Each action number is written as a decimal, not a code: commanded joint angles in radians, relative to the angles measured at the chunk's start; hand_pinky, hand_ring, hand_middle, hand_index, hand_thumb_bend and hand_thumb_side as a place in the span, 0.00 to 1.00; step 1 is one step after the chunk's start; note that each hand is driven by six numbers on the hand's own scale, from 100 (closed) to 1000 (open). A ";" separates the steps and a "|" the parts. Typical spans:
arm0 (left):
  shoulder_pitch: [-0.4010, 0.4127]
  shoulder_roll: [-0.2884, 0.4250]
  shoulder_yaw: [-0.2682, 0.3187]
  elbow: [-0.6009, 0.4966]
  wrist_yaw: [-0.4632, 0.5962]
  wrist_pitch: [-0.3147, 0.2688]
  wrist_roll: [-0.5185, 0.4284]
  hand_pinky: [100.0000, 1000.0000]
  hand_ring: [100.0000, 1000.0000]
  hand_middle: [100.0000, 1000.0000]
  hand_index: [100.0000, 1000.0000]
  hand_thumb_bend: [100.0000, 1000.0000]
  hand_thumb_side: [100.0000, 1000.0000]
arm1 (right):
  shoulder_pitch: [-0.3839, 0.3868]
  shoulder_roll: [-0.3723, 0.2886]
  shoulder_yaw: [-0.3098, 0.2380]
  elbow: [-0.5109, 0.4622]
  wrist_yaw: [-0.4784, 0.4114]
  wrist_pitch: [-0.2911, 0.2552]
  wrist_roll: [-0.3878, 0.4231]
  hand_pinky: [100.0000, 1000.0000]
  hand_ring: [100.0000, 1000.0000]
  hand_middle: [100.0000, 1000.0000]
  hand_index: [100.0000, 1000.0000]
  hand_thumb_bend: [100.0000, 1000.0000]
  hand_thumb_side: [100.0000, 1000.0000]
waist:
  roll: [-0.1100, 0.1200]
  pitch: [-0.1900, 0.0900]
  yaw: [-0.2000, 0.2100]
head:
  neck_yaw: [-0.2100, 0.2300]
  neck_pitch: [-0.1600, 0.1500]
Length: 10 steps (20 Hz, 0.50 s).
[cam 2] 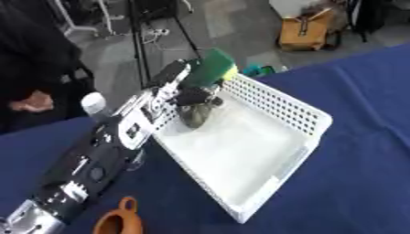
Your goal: Pick up objects on the table and place them in the box.
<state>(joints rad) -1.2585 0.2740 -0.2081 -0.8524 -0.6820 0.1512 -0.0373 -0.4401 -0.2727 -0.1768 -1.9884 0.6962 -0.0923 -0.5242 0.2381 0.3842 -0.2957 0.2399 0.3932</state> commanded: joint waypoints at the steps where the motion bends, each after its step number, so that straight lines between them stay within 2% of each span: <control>1: -0.033 0.009 0.023 0.008 0.005 -0.018 0.015 0.01 0.36 0.37 0.80 0.00 0.90 | -0.014 -0.002 0.004 -0.012 -0.009 -0.006 0.003 0.57 0.47 0.43 0.52 0.00 0.54 | -0.012 -0.015 -0.003 | 0.006 -0.013; 2: -0.034 0.008 0.025 0.013 0.003 -0.025 0.020 0.01 0.36 0.37 0.80 0.00 0.90 | -0.014 -0.001 0.005 -0.012 -0.010 -0.006 0.004 0.57 0.47 0.43 0.52 0.00 0.54 | -0.012 -0.014 -0.004 | 0.006 -0.013; 3: -0.034 0.006 0.027 0.018 0.001 -0.031 0.024 0.13 0.46 0.48 0.88 0.00 0.97 | -0.014 -0.001 0.005 -0.012 -0.011 -0.007 0.004 0.57 0.47 0.43 0.52 0.00 0.54 | -0.012 -0.013 -0.005 | 0.007 -0.013; 4: -0.035 0.005 0.027 0.021 -0.001 -0.040 0.024 0.13 0.46 0.48 0.88 0.00 0.97 | -0.013 -0.001 0.005 -0.012 -0.011 -0.006 0.005 0.57 0.47 0.43 0.52 0.00 0.54 | -0.012 -0.012 -0.004 | 0.007 -0.012; 5: -0.036 0.004 0.028 0.024 -0.003 -0.048 0.025 0.20 0.52 0.54 0.91 0.00 1.00 | -0.013 -0.001 0.004 -0.012 -0.012 -0.006 0.006 0.57 0.47 0.43 0.52 0.00 0.54 | -0.012 -0.011 -0.004 | 0.007 -0.012; 6: -0.036 0.004 0.028 0.026 -0.006 -0.056 0.024 0.21 0.54 0.55 0.91 0.00 1.00 | -0.012 -0.001 0.004 -0.012 -0.012 -0.006 0.006 0.57 0.47 0.43 0.52 0.00 0.54 | -0.012 -0.011 -0.004 | 0.008 -0.011; 7: -0.037 0.003 0.026 0.027 -0.010 -0.064 0.021 0.41 0.70 0.71 0.98 0.00 1.00 | -0.011 -0.001 0.004 -0.012 -0.012 -0.006 0.007 0.57 0.47 0.43 0.52 0.00 0.54 | -0.012 -0.011 -0.004 | 0.008 -0.011; 8: -0.038 0.004 0.021 0.026 -0.019 -0.081 0.011 0.48 0.74 0.74 0.99 0.00 1.00 | -0.010 -0.001 0.004 -0.012 -0.013 -0.007 0.007 0.57 0.47 0.43 0.52 0.00 0.54 | -0.012 -0.011 -0.002 | 0.008 -0.010; 9: -0.039 0.005 0.020 0.026 -0.029 -0.094 0.001 0.62 0.83 0.81 1.00 0.00 1.00 | -0.010 -0.001 0.004 -0.012 -0.013 -0.007 0.008 0.57 0.47 0.43 0.52 0.00 0.54 | -0.012 -0.011 -0.002 | 0.008 -0.009; 10: -0.041 0.006 0.018 0.027 -0.040 -0.105 -0.010 0.62 0.83 0.81 1.00 0.00 1.00 | -0.009 -0.001 0.005 -0.012 -0.014 -0.007 0.008 0.57 0.47 0.43 0.52 0.00 0.54 | -0.012 -0.012 -0.001 | 0.008 -0.009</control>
<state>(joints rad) -1.2683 0.2622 -0.1929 -0.8153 -0.7096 0.0633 -0.0399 -0.4402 -0.2677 -0.1720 -1.9884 0.6916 -0.0965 -0.5190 0.2382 0.3909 -0.2982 0.2437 0.3925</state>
